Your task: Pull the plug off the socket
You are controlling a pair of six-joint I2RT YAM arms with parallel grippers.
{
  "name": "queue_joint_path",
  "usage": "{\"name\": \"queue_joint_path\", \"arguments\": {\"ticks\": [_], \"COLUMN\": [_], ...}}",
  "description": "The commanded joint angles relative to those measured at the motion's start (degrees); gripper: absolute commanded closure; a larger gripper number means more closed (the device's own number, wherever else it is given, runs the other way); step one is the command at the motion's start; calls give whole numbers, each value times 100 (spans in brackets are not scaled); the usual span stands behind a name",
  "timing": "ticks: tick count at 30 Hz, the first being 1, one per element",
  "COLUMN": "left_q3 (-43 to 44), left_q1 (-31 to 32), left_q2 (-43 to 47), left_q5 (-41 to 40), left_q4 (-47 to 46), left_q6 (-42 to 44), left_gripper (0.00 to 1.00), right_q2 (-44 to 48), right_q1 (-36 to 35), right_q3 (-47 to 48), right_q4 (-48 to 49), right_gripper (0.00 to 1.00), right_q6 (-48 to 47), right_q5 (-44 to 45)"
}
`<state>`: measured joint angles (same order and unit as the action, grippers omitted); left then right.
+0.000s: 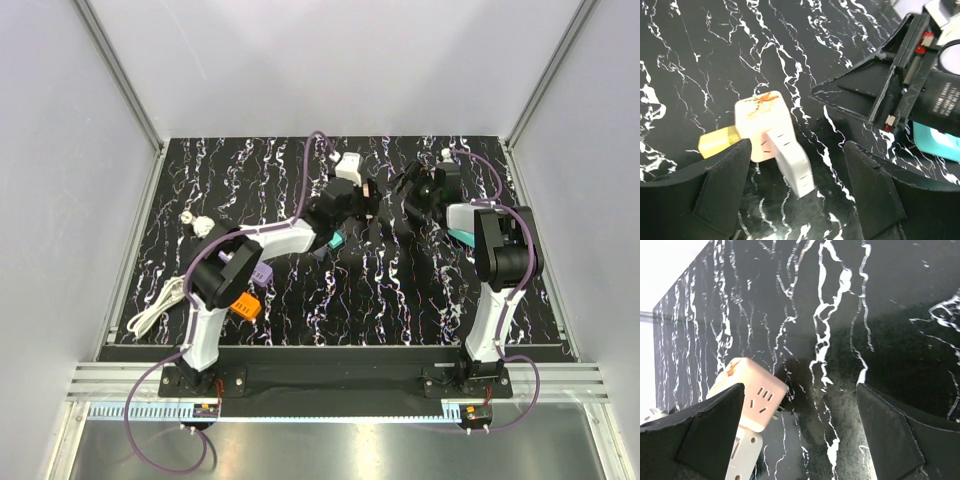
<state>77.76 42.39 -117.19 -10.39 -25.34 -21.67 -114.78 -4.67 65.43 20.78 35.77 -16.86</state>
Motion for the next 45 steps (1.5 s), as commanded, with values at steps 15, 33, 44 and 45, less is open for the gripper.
{"name": "queue_joint_path", "arguments": {"ticks": [15,33,44,45], "left_q3": [592,372,82,73], "left_q1": [410,77,-64,-90], "left_q2": [-349,-208,-24,-24], "left_q5": [-1264,-272,318,362], "left_q4": [794,759,495,487], "left_q6": [-48,277,691,682], "left_gripper": [30,67,80,81], "right_q2": [-290,-528,-651,-651], "right_q1": [133,133,115,115], "right_q3": [216,207,93,75], "right_q4": [436,1394,1973,2018], "right_gripper": [0,0,0,0], "right_q6": [-465,-509,-430,-422], "right_q5": [-573,-1538,-2013,-2075]}}
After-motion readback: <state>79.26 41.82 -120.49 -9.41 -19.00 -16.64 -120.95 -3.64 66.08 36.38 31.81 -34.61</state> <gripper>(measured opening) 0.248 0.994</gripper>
